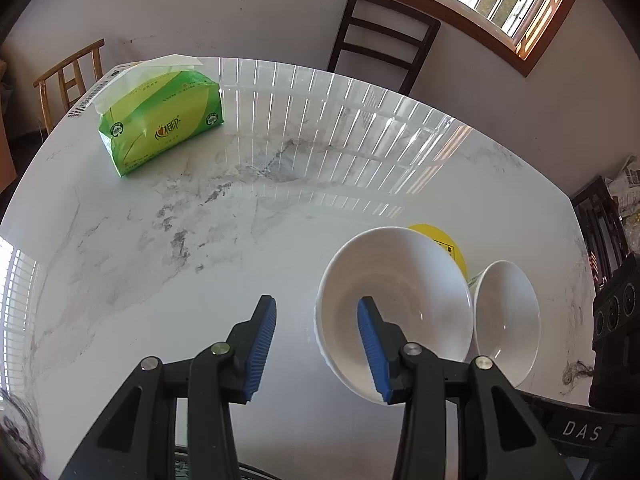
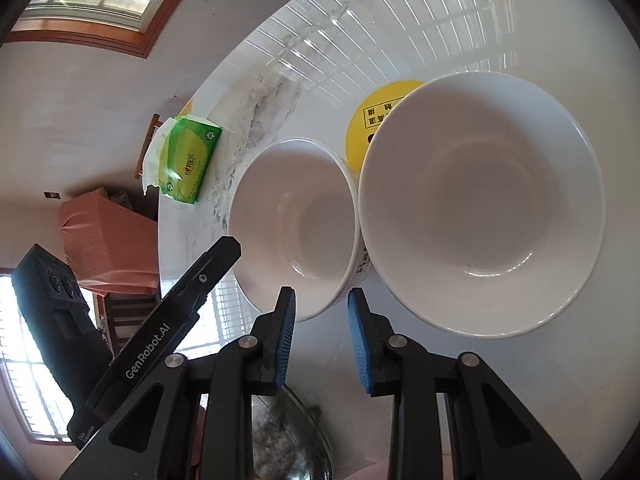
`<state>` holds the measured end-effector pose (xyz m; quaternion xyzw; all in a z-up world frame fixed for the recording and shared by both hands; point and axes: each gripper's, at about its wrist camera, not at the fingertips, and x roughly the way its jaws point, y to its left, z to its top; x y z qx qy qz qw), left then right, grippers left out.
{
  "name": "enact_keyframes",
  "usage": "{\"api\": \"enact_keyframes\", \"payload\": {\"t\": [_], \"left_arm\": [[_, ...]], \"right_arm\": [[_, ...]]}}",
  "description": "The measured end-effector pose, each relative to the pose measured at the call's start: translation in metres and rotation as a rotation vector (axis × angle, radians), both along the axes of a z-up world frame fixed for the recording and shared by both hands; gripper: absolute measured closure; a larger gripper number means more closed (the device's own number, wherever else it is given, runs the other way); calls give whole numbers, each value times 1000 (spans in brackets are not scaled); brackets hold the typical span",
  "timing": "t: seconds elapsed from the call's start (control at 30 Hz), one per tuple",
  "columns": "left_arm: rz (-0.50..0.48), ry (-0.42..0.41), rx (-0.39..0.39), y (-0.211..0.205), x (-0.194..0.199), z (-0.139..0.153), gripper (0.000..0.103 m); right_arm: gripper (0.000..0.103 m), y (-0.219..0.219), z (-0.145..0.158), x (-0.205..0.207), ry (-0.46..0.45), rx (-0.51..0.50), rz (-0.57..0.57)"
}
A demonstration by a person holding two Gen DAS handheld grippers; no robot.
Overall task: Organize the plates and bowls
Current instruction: 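Move the left gripper to the white pink-striped bowl's rim, then grasp the white pink-striped bowl rim with the left gripper and lift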
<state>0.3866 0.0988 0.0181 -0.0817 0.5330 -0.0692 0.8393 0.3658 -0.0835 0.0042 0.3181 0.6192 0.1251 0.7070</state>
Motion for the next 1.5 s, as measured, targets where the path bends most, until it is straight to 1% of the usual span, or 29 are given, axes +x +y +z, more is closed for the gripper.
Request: {"api": "enact_keyframes", "payload": {"t": [0.1,0.13,0.2,0.27,0.33,0.37,0.43,0.57,0.67,0.73,0.83,1.03,1.13,1.37,1.5], "left_arm": [[-5,5,43,-7,5,-5,60],[-5,6,49,-8,5,-8,60],[-4,14,40,-9,8,-14,60],[-1,40,15,-9,10,-22,60],[12,72,6,-8,10,-33,91],[22,73,19,-8,9,-35,91],[32,42,36,-8,2,-35,92],[63,-12,45,-3,-17,-28,92],[79,-71,73,-1,-32,-17,92],[101,-98,69,3,-43,-10,92],[107,-142,78,4,-57,2,91],[115,-215,61,4,-95,30,91],[111,-239,45,0,-116,42,90],[69,-294,18,-17,-170,64,90],[48,-327,-10,-29,-202,75,89]], "right_arm": [[76,4,-5,5,9,-28,-6],[78,4,-7,6,11,-39,-7],[78,6,-5,8,-4,-55,3],[77,9,-4,9,-10,-78,20],[78,12,-3,10,-26,-106,39],[79,15,-2,10,-38,-129,55],[80,19,0,10,-57,-156,87],[83,21,-4,5,-65,-164,128],[84,24,-1,-1,-88,-142,160],[85,26,3,-6,-104,-137,175],[86,26,7,-14,-113,-109,192],[86,16,29,-46,-172,-60,231],[86,10,41,-64,-191,-35,240],[86,-16,66,-113,-250,0,255],[86,-29,74,-141,-280,12,255]]}}
